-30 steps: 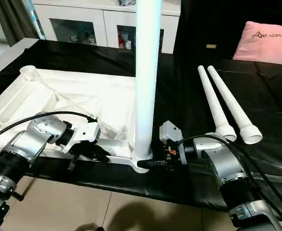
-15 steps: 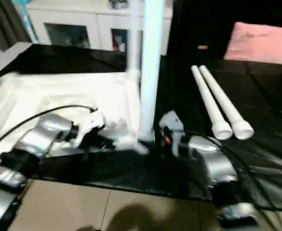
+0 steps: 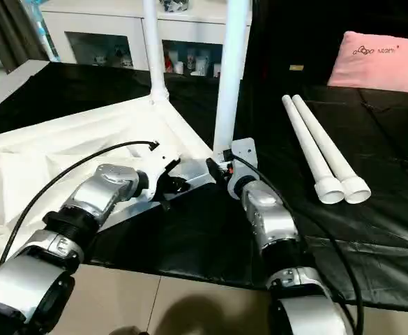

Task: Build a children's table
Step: Rotate leg to tighten

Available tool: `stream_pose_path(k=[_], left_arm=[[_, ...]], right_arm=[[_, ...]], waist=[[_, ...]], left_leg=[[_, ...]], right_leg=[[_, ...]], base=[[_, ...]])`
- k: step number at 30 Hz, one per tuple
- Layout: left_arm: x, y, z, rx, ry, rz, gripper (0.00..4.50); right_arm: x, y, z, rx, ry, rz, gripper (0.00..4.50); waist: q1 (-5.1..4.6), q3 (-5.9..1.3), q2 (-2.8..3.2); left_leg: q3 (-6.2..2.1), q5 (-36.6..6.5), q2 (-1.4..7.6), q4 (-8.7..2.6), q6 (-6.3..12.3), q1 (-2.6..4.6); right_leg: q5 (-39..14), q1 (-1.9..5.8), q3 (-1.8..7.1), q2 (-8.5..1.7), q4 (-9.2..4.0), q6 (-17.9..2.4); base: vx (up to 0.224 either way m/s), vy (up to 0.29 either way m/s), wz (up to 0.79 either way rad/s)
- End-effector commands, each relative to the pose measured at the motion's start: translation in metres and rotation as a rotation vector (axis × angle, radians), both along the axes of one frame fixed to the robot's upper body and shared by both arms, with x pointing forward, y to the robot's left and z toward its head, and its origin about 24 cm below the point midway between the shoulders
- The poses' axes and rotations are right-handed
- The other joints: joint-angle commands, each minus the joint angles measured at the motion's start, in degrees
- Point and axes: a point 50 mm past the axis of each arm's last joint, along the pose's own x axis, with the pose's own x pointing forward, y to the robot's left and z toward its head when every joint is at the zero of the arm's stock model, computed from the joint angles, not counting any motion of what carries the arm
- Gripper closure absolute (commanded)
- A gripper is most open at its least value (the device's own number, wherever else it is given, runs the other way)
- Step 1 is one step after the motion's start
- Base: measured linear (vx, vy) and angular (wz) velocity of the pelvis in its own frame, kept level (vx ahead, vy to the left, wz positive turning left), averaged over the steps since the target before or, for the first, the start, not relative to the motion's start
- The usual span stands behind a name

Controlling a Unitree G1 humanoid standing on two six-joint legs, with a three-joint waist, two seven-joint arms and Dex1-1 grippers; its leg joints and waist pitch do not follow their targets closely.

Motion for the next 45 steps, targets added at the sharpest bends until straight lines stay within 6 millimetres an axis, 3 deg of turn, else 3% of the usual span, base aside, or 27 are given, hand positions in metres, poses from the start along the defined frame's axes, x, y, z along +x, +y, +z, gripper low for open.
stream_pose_path(k=[1, 4, 5, 7, 11, 12, 14, 19, 21, 23, 24, 25, 27, 28, 29, 33, 34, 36, 38, 42, 45], left_arm=[[0.015, -0.003, 0.024, -0.016, -0.124, 0.065, 4.50], [0.014, 0.005, 0.022, 0.002, -0.127, 0.039, 4.50], [0.014, 0.007, 0.022, 0.006, -0.127, 0.029, 4.50], [0.012, 0.012, 0.020, 0.014, -0.123, -0.005, 4.50], [0.006, 0.026, 0.015, 0.033, -0.098, -0.086, 4.50], [0.002, 0.035, 0.013, 0.038, -0.088, -0.140, 4.50], [-0.001, 0.038, 0.012, 0.043, -0.090, -0.172, 4.50], [-0.017, 0.054, 0.010, 0.044, -0.060, -0.364, 4.50], [-0.023, 0.059, 0.010, 0.042, -0.039, -0.428, 4.50], [-0.027, 0.063, 0.009, 0.051, -0.025, -0.456, 4.50], [-0.030, 0.067, 0.008, 0.069, -0.015, -0.484, 4.50], [-0.030, 0.067, 0.008, 0.070, -0.014, -0.486, 4.50], [-0.038, 0.078, 0.005, 0.112, 0.016, -0.543, 4.50], [-0.041, 0.082, 0.005, 0.124, 0.027, -0.557, 4.50], [-0.042, 0.084, 0.005, 0.126, 0.030, -0.561, 4.50], [-0.045, 0.090, 0.008, 0.148, 0.026, -0.558, 4.50], [-0.045, 0.092, 0.008, 0.151, 0.025, -0.555, 4.50], [-0.047, 0.096, 0.009, 0.162, 0.023, -0.548, 4.50], [-0.048, 0.098, 0.009, 0.166, 0.023, -0.547, 4.50], [-0.051, 0.101, 0.010, 0.179, 0.029, -0.549, 4.50], [-0.053, 0.102, 0.010, 0.182, 0.030, -0.549, 4.50]], right_arm=[[-0.012, 0.025, -0.011, 0.064, 0.041, 0.124, 1.02], [-0.012, 0.012, -0.002, 0.062, -0.031, 0.148, 0.87], [-0.012, 0.009, 0.000, 0.054, -0.047, 0.156, 0.62], [-0.014, 0.001, 0.003, 0.037, -0.076, 0.178, 0.52], [-0.020, -0.018, 0.011, 0.028, -0.123, 0.306, 0.19], [-0.025, -0.029, 0.016, 0.008, -0.134, 0.384, 0.11], [-0.027, -0.033, 0.018, -0.003, -0.137, 0.412, 0.05], [-0.035, -0.052, 0.030, -0.039, -0.141, 0.566, 0.05], [-0.038, -0.054, 0.033, -0.043, -0.132, 0.628, 0.05], [-0.041, -0.054, 0.034, -0.048, -0.125, 0.675, 0.05], [-0.043, -0.054, 0.035, -0.057, -0.117, 0.720, 0.05], [-0.043, -0.053, 0.035, -0.058, -0.117, 0.724, 0.05], [-0.050, -0.046, 0.034, -0.087, -0.090, 0.852, 0.05], [-0.053, -0.041, 0.032, -0.095, -0.073, 0.911, 0.05], [-0.055, -0.039, 0.031, -0.097, -0.067, 0.933, 0.05], [-0.058, -0.025, 0.021, -0.090, -0.025, 1.030, 0.05], [-0.058, -0.023, 0.019, -0.090, -0.017, 1.044, 0.05], [-0.055, -0.018, 0.017, -0.094, -0.013, 1.057, 0.05], [-0.052, -0.015, 0.016, -0.094, -0.011, 1.059, 0.05], [-0.048, -0.007, 0.016, -0.069, -0.006, 1.084, 0.05], [-0.048, -0.005, 0.015, -0.061, 0.004, 1.100, 0.22]], waist=[[-0.13, -3.68, -0.04], [-0.47, -3.75, -0.21], [-0.51, -3.80, -0.27], [-0.51, -4.29, -0.17], [-0.15, -4.43, -0.04], [-0.03, -4.28, -0.10], [0.00, -4.21, -0.10], [0.21, -3.93, -0.14], [0.26, -3.96, -0.09], [0.36, -3.86, -0.13], [0.48, -3.85, -0.52], [0.54, -3.80, -0.36], [0.56, -3.78, -0.93], [0.66, -3.79, -0.75], [0.68, -3.76, -1.18], [0.75, -3.59, -1.78], [0.73, -3.55, -1.60], [0.52, -3.49, -2.43], [0.32, -3.58, -2.31], [0.15, -3.59, -3.05], [0.27, -3.64, -3.00]], left_leg=[[-0.39, -8.59, 1.40, -4.07, 1.69, 0.60], [-0.57, -8.26, 1.24, -4.06, 2.35, 0.11], [-0.65, -7.64, 1.32, -4.10, 2.54, 0.01], [-0.52, -3.81, 1.25, -3.50, 3.93, 0.04], [-0.36, -1.83, 1.36, -3.07, 6.50, 0.02], [-0.41, -2.35, 1.37, -3.10, 7.03, -0.07], [-0.36, -3.26, 1.54, -3.18, 7.07, 0.03], [-0.31, -6.75, 2.03, -3.56, 5.20, 0.28], [-0.11, -6.50, 2.08, -3.47, 5.07, 0.33], [0.02, -6.68, 2.05, -3.44, 5.11, 0.39], [0.01, -6.99, 2.09, -3.50, 5.01, 0.27], [-0.02, -6.83, 2.07, -3.53, 4.90, 0.20], [0.04, -6.91, 2.09, -3.57, 4.90, 0.19], [-0.08, -6.94, 2.15, -3.59, 4.73, 0.17], [-0.02, -6.69, 2.18, -3.58, 4.86, 0.16], [0.04, -7.15, 2.35, -3.81, 3.99, 0.39], [0.02, -7.18, 2.41, -3.88, 3.78, 0.47], [0.08, -6.88, 2.28, -3.90, 3.45, 0.37], [0.01, -6.46, 2.27, -3.97, 3.22, 0.39], [0.21, -5.60, 2.22, -3.84, 3.34, 0.50], [0.20, -4.70, 2.31, -3.76, 3.71, 0.51]], right_leg=[[-5.16, 3.09, 2.21, -4.29, -4.16, -12.73], [-3.25, 3.55, 2.09, -4.21, -3.94, -12.29], [-2.57, 3.74, 2.07, -4.26, -3.89, -12.15], [3.99, 3.67, 2.16, -4.18, -3.18, -13.56], [9.77, 3.47, 2.01, -4.05, -2.65, -15.43], [9.60, 3.62, 1.91, -4.03, -2.74, -15.51], [8.39, 3.48, 1.92, -4.09, -2.79, -15.52], [0.66, 3.33, 1.90, -4.35, -3.26, -15.35], [1.30, 3.07, 1.95, -4.15, -3.08, -15.48], [0.92, 2.86, 1.95, -4.06, -3.17, -15.50], [0.15, 3.01, 1.96, -4.19, -3.18, -15.33], [-0.41, 2.97, 1.97, -4.22, -3.12, -14.99], [-1.80, 2.91, 1.94, -4.27, -3.22, -14.49], [-2.25, 2.92, 1.94, -4.36, -3.11, -14.37], [-2.70, 2.87, 1.94, -4.34, -3.01, -14.12], [-5.84, 2.46, 1.93, -4.57, -3.21, -13.78], [-5.89, 2.27, 1.98, -4.58, -3.28, -13.75], [-4.74, 2.48, 1.99, -4.47, -3.08, -13.70], [-4.34, 2.43, 1.92, -4.54, -2.93, -14.07], [-2.57, 2.53, 2.01, -4.47, -2.76, -14.41], [-0.83, 2.52, 1.98, -4.42, -2.45, -14.57]], base=[[0.000, 0.000, 0.00], [0.000, 0.000, 0.00], [0.000, 0.000, 0.00], [0.000, 0.000, 0.00], [0.000, 0.000, 0.00], [0.000, 0.000, 0.00], [0.000, 0.000, 0.00], [0.000, 0.000, 0.00], [0.000, 0.000, 0.00], [0.000, 0.000, 0.00], [0.000, 0.000, 0.00], [0.000, 0.000, 0.00], [0.000, 0.000, 0.00], [0.000, 0.000, 0.00], [0.000, 0.000, 0.00], [0.000, 0.000, 0.00], [0.000, 0.000, 0.00], [0.000, 0.000, 0.00], [0.000, 0.000, 0.00], [0.000, 0.000, 0.00], [0.000, 0.000, 0.00]])
